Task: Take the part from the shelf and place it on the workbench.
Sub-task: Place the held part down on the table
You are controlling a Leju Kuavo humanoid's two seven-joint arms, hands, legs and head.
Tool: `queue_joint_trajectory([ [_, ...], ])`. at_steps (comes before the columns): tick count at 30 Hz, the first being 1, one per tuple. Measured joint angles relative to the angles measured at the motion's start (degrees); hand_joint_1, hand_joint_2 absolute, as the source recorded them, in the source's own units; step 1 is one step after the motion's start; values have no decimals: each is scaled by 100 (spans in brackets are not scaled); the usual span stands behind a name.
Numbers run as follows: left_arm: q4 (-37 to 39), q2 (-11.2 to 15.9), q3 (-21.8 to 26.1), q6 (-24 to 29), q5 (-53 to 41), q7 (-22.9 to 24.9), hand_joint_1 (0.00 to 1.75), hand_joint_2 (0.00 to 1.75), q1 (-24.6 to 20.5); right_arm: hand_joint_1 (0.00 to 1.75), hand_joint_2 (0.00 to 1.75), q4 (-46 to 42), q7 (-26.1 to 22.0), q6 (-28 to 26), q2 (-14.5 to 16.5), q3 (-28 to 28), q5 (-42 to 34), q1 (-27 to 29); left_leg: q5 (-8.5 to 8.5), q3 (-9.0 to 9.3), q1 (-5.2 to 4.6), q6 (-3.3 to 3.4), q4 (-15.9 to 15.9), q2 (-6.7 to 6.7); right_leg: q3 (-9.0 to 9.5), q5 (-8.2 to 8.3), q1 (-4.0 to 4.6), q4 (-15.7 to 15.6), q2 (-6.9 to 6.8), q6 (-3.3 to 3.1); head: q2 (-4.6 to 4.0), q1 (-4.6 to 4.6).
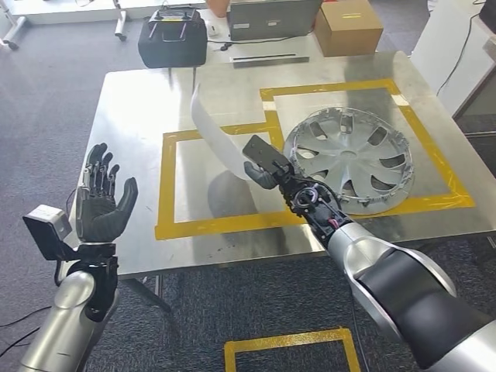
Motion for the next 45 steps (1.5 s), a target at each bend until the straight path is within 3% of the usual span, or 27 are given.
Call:
queue_joint_trajectory([
  [2, 10, 1, 0, -3, 2, -5, 0, 175, -4, 175, 175, 22, 10, -7, 0, 10, 28, -1, 0, 0, 0, 0, 0, 0, 0, 0, 0, 0, 0, 0, 0, 0],
  [6, 37, 1, 0, -16, 2, -32, 0, 175, -18, 0, 0, 62, 58, -11, 0, 38, 62, -4, 0, 0, 0, 0, 1, 0, 0, 0, 0, 0, 0, 0, 0, -3],
  [28, 54, 15, 0, -35, -22, -86, 0, 175, -19, 0, 0, 161, 92, -49, 0, 77, 118, -22, 0, 2, 0, 0, 1, 0, 2, 1, 0, 0, 0, 0, 0, -10],
  [32, 57, 20, 0, -4, -34, -59, 0, 0, -8, 0, 0, 162, -59, -41, 0, 56, -161, -19, 0, 2, 0, 0, 0, 0, 2, 0, 0, 0, 0, 0, 0, -10],
  [37, 57, 56, 2, 34, -42, 5, 0, 0, 42, 0, 0, 81, -522, 173, 46, -133, -826, -13, -1, 1, 0, 0, -1, -2, 2, 0, 1, 0, 1, 0, 0, -11],
  [45, 57, 100, 2, 34, -37, 10, 0, 0, 75, 0, 0, -100, -573, 236, 104, -294, -903, 6, 0, 2, 1, 0, -2, -1, 3, 0, 1, 0, -2, -1, 0, -11],
])
